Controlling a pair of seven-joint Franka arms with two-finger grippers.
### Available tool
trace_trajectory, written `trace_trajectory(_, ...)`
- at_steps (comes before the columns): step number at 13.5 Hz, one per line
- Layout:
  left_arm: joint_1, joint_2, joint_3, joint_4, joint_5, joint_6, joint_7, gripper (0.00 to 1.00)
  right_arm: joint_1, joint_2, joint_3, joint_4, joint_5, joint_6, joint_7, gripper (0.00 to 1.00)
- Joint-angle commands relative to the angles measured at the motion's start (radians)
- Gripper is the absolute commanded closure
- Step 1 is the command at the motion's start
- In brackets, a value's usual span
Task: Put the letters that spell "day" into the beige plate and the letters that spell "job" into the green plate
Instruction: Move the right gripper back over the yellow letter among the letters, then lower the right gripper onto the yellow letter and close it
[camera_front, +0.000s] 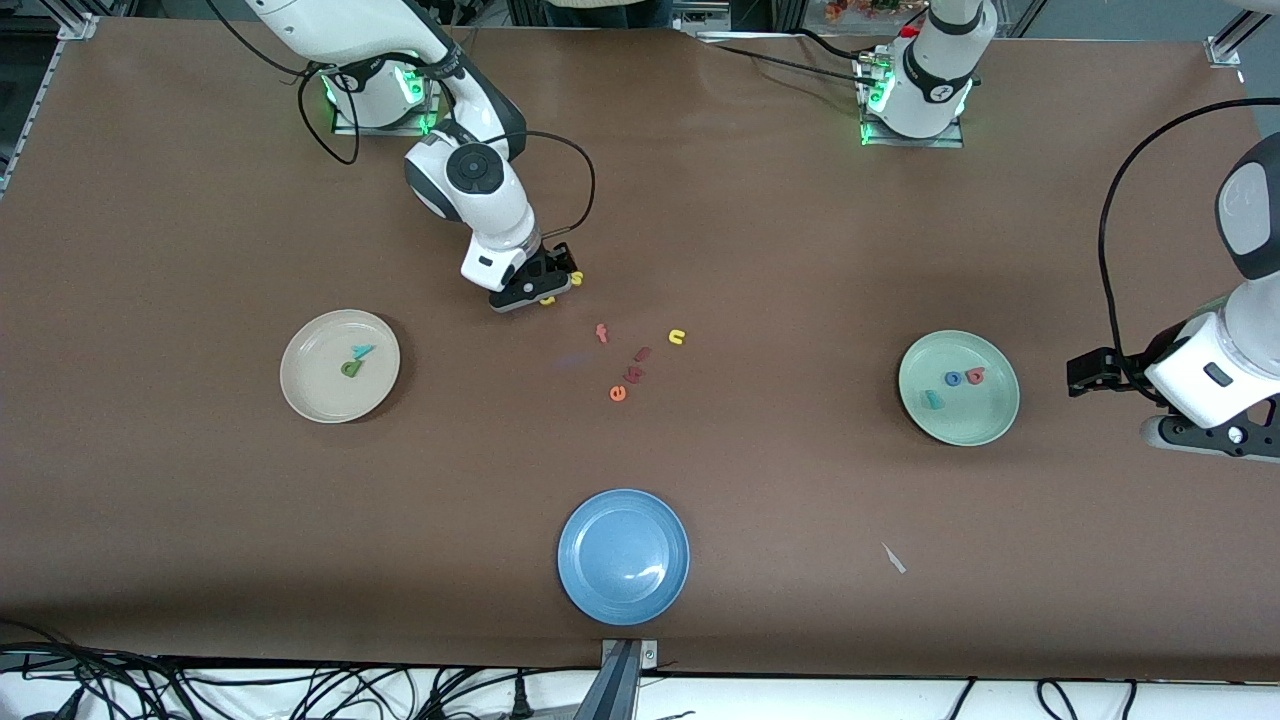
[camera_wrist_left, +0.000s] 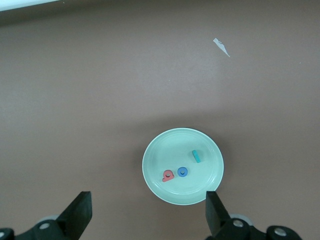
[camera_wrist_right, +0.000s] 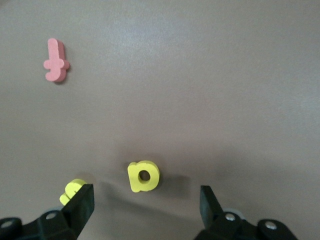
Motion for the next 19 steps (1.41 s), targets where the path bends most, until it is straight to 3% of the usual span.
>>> trace_trajectory(1,-0.004,-0.011,-0.002,-0.011,0.018,-0.007,-0.008,0.00,-0.007,0.004,0.006,-0.017,-0.018,0.031,-0.008,0.07)
trace_trajectory(3,-0.004,-0.011,-0.002,-0.011,0.018,-0.007,-0.008,0.00,-0.007,0.015,0.004,-0.017,-0.018,0.038,-0.007,0.08)
trace_trajectory(13,-0.008,-0.011,-0.002,-0.012,0.018,-0.009,-0.012,0.00,-0.007,0.030,0.001,-0.018,-0.019,0.060,-0.007,0.33)
trace_trajectory(19,-0.011,-0.011,-0.002,-0.011,0.018,-0.009,-0.048,0.00,-0.003,0.056,-0.003,-0.008,-0.016,0.089,-0.007,0.35)
